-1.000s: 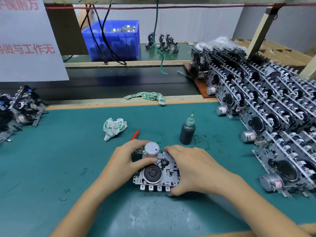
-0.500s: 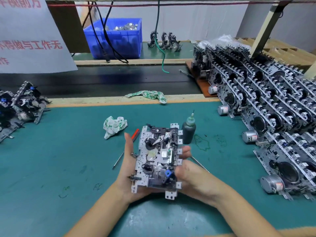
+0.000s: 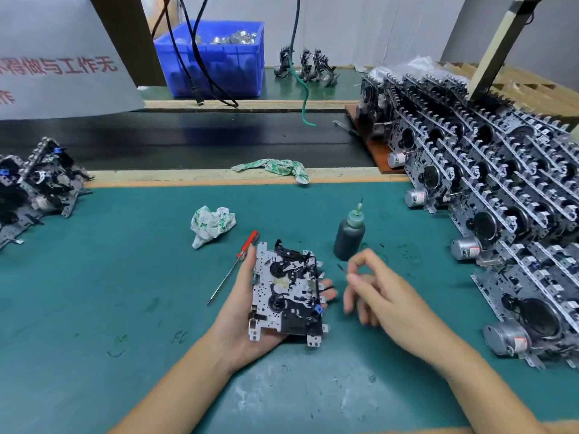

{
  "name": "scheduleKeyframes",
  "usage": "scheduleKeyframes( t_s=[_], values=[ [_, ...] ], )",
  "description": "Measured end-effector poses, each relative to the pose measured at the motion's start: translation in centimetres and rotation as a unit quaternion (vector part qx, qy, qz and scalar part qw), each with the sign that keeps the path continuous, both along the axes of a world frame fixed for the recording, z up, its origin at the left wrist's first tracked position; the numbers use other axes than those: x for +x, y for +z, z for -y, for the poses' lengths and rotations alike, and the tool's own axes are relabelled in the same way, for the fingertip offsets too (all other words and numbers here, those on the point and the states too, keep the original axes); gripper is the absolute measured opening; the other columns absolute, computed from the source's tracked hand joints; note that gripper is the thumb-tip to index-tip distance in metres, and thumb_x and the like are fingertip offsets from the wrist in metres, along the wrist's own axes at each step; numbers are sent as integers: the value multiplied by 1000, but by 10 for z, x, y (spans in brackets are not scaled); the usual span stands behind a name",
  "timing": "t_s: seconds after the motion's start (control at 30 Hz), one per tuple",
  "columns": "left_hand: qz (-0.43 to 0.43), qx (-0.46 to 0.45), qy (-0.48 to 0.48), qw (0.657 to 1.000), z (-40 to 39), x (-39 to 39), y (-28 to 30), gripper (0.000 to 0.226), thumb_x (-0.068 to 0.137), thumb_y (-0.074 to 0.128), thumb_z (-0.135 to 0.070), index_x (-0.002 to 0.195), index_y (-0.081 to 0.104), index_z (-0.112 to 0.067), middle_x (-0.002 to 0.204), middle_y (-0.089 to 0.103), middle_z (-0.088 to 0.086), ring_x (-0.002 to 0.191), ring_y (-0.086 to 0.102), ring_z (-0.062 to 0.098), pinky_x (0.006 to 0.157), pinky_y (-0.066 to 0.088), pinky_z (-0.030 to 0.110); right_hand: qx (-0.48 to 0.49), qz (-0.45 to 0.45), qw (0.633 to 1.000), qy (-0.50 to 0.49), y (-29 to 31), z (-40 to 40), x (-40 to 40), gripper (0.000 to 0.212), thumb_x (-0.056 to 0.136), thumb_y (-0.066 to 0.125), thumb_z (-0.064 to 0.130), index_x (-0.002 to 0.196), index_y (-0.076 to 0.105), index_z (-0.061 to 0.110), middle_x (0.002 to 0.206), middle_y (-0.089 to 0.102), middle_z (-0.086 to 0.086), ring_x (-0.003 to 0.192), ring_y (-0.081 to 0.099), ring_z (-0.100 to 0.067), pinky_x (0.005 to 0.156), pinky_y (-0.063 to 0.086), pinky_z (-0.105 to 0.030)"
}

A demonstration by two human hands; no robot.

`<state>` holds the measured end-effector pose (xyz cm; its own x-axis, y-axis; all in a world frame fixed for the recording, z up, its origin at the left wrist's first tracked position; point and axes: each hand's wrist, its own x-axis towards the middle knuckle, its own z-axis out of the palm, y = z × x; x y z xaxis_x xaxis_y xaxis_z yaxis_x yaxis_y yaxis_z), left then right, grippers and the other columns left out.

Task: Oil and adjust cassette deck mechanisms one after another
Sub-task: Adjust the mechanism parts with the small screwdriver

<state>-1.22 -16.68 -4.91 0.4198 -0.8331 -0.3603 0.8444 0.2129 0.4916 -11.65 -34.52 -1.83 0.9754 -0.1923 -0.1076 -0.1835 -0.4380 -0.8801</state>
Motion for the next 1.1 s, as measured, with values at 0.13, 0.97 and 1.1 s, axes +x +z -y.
scheduleKeyframes(
  t_s=[0.13,0.97,1.1],
  values=[
    [-14,6,8,1000,2,1,-4,78,81,41,-72,113,69,-6,125,61,18,110,62,29,97,48,40,161,-101,979,72,5,-10,10,20,100,43,23,82,46,13,47,48,-1,34,24,-7,36,23,-14],
    [26,1,-7,1000,2,-1,-3,73,81,45,-66,115,68,-5,122,62,20,108,63,29,93,51,39,162,-169,968,91,10,-13,12,43,99,45,28,60,56,12,39,38,1,36,21,-9,39,17,-18],
    [36,15,-8,999,2,-1,-4,78,84,39,-69,121,63,-5,128,58,21,114,58,30,97,47,40,140,-177,969,103,10,-12,13,48,99,43,31,58,58,10,36,41,1,33,25,-9,39,21,-19]
  ],
)
